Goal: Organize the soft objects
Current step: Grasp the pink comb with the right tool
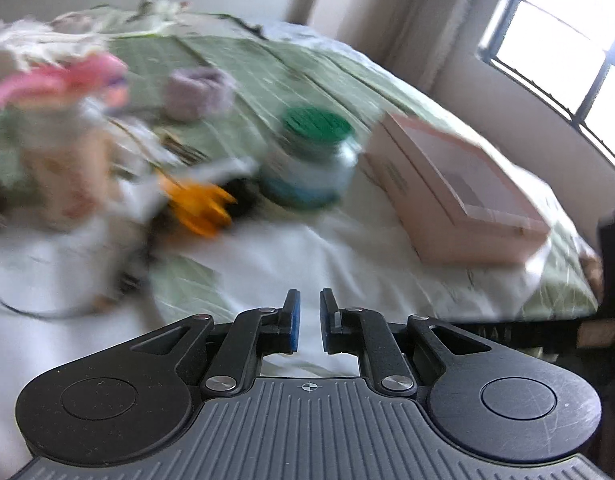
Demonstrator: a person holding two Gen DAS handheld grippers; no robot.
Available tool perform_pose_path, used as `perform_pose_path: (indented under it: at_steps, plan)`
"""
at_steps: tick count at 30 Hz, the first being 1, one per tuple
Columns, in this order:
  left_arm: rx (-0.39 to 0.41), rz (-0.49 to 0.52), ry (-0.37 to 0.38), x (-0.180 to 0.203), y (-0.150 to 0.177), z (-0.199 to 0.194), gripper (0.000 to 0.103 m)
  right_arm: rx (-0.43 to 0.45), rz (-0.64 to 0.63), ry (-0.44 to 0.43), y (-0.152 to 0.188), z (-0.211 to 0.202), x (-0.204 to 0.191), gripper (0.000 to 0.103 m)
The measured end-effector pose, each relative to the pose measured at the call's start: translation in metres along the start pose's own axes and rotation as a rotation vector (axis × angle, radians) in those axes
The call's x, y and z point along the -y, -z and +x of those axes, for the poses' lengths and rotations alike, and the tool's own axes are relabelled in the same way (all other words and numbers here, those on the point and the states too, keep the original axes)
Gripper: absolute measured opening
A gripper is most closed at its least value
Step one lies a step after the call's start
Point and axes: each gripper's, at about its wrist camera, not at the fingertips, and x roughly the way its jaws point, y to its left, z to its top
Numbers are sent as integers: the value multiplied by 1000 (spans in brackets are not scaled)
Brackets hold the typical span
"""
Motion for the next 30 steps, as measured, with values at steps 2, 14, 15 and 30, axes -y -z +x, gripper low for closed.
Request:
perform_pose_path:
  at_steps: [2, 14, 15, 30]
  plan:
    - [16, -41, -14, -20, -19, -23, 12, -29, 3, 6, -4, 2, 0, 103]
    - [313, -365, -189, -181, -100, -103, 13, 34, -53, 33, -1, -11, -17, 95]
    - [311, -384, -202, -194, -100, -101, 13, 70, -90, 30, -2, -21, -27, 92]
    - [71, -614, -142, -278, -74, -36, 14, 533, -831, -478, -58, -118, -277, 83]
